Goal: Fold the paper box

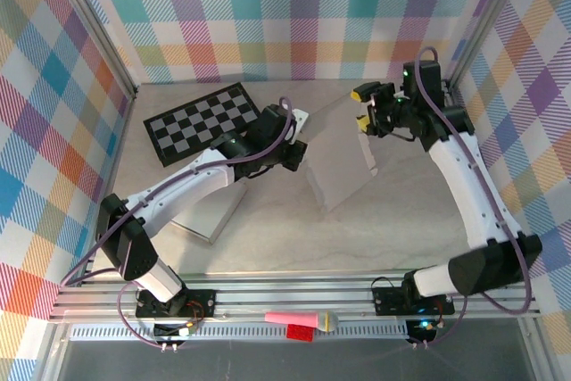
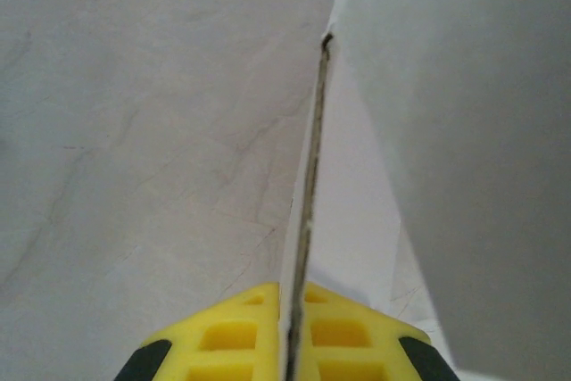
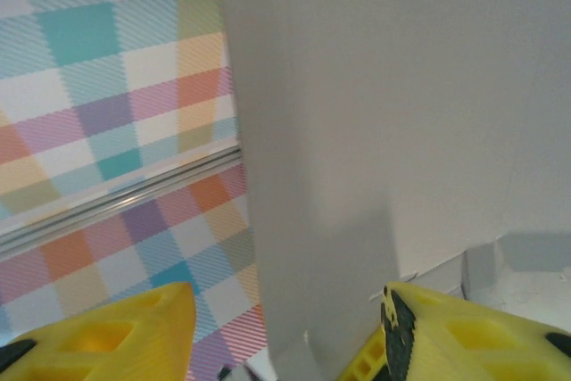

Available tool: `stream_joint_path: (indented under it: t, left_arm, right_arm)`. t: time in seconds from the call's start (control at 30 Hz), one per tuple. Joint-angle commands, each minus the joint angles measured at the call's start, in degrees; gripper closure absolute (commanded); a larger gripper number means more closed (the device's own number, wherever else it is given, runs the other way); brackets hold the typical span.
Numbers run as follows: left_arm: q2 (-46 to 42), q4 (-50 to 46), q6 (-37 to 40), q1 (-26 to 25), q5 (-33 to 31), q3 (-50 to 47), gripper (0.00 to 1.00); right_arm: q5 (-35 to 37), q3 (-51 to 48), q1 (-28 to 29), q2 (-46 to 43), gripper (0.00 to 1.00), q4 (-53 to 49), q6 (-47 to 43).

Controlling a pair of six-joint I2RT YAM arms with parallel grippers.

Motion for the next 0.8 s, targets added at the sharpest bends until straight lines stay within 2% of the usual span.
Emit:
stream_joint_path:
  t: [0.0,0.3,0.77]
  left_arm:
    - [-2.4,-1.6,1.5,-0.4,-1.1,0.2,1.0]
    - [-2.0,-1.7,2.5,-1.1,-1.4,0.5,1.0]
    - [-2.0,-1.6,3.5,-1.6,-1.8,0.5,1.0]
  right_arm:
    - [-0.3,5.8,0.7,3.8,0.45,-5.6,-1.8]
    - [-0.8,8.9,3.4,8.3,0.48,-4.5,-2.1]
    - [-1.8,9.4,3.8,10.6,0.71,-4.8,-3.0]
